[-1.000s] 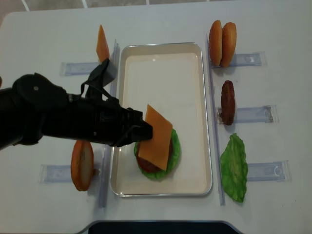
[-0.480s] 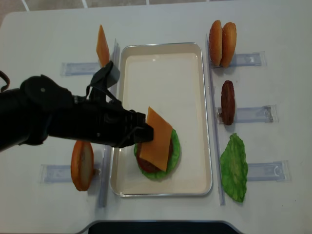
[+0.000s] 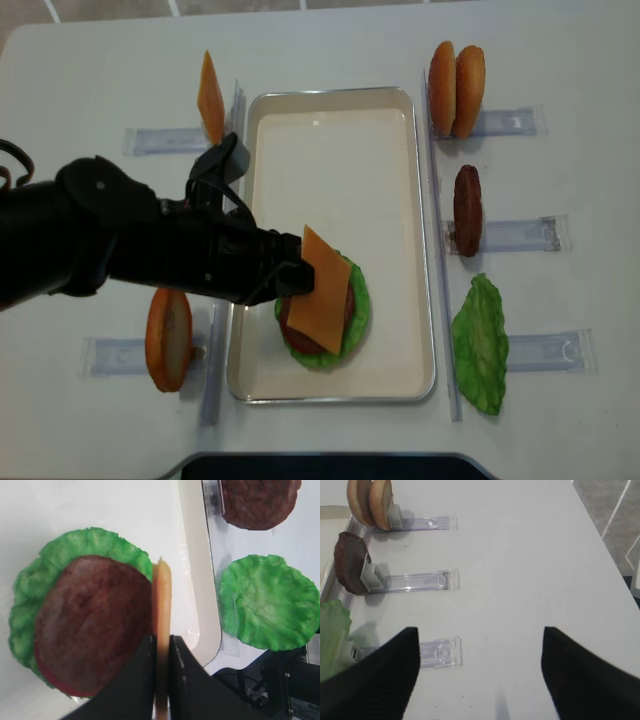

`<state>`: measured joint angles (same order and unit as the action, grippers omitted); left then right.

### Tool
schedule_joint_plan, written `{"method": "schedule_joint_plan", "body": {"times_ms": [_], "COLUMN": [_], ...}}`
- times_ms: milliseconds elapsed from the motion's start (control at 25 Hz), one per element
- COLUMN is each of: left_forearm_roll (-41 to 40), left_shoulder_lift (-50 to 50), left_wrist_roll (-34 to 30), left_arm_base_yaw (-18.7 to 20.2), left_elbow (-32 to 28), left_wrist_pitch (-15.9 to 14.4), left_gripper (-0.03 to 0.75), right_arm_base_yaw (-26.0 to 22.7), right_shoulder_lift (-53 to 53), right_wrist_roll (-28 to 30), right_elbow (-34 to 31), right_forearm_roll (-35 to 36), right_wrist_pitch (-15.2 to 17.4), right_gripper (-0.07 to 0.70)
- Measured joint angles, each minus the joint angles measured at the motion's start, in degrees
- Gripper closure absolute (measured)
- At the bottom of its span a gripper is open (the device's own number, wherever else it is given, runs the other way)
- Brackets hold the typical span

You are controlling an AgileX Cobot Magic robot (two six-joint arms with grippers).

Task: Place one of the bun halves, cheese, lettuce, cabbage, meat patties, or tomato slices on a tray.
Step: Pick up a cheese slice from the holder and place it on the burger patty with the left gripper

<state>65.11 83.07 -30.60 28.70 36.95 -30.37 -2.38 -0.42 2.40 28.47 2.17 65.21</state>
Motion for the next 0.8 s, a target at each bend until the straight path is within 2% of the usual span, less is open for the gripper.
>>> {"method": "schedule_joint_plan", "body": {"times_ms": [200, 320, 480, 520, 640, 800], "left_forearm_roll": [-1.1, -2.2, -3.5, -4.7, -8.8, -15.7], "left_shoulder_lift": [0.0, 0.0, 0.0, 0.0, 0.0, 0.0], "left_wrist_roll": [0.0, 0.1, 0.8, 1.9, 6.1, 12.5], "left_arm_base_yaw": [0.0, 0.0, 0.0, 0.0, 0.0, 0.0], "left_elbow": [0.0, 0.0, 0.0, 0.0, 0.0, 0.0], "left_wrist_pitch": [0.0, 0.1, 0.1, 0.1, 0.6, 1.6], "left_gripper": [0.68, 0.633, 0.442, 0.377, 0.258, 0.202], "right_arm_base_yaw": [0.0, 0.0, 0.0, 0.0, 0.0, 0.0], "right_shoulder_lift": [0.0, 0.0, 0.0, 0.0, 0.0, 0.0], "right_wrist_roll": [0.0, 0.0, 0.0, 0.0, 0.0, 0.0], "right_elbow": [0.0, 0.0, 0.0, 0.0, 0.0, 0.0], "right_forearm_roll": [0.0, 0.0, 0.0, 0.0, 0.0, 0.0], "right_wrist_pitch": [0.0, 0.0, 0.0, 0.0, 0.0, 0.0], "right_gripper": [0.117, 0.117, 0.117, 0.117, 0.117, 0.117]}}
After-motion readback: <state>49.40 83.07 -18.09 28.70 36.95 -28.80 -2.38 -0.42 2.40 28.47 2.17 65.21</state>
